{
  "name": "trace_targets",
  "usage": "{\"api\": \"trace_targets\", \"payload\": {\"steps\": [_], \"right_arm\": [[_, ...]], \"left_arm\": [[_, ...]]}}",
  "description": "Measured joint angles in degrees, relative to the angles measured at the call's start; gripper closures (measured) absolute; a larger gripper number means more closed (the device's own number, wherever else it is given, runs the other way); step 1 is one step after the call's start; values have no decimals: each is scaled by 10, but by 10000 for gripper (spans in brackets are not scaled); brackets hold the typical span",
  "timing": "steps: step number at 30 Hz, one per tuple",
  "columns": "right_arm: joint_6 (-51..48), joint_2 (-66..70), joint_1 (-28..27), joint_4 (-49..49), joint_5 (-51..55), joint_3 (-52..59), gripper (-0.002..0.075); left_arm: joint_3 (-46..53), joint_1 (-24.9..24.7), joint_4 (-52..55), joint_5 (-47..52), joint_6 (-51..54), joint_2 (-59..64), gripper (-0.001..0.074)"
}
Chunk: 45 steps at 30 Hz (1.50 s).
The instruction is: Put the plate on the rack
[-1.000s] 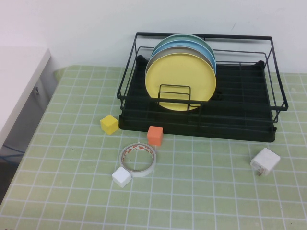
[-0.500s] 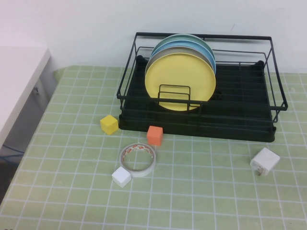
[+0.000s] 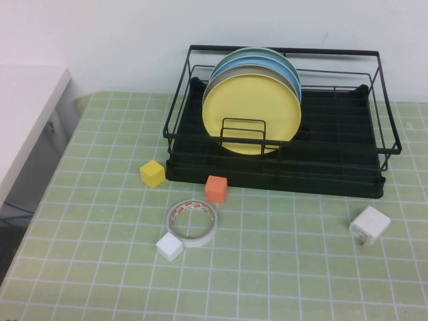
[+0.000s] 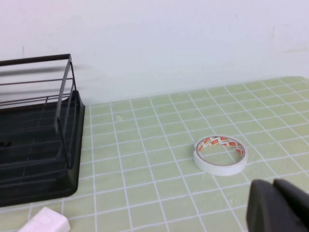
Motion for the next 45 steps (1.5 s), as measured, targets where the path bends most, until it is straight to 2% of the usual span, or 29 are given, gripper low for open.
{"api": "trace_targets", "payload": {"steps": [12, 14, 19, 21, 33, 37, 45], "right_arm": [[-21, -16, -1, 0, -6, 2, 726], [-75, -32, -1, 35, -6, 2, 726], [-316, -78, -1, 239, -5, 3, 726], [-351, -86, -2, 271, -3, 5, 726], [-308, -91, -5, 266, 6, 82, 726], [-301, -91, -5, 265, 56, 82, 726], [-272, -91, 7, 261, 70, 80, 726]], "left_arm": [[0, 0, 0, 0, 0, 0, 736], [0, 0, 0, 0, 0, 0, 736], [0, 0, 0, 0, 0, 0, 736], [0, 0, 0, 0, 0, 0, 736], [0, 0, 0, 0, -1, 0, 736], [0, 0, 1, 0, -1, 0, 736], [0, 0, 1, 0, -1, 0, 736]]}}
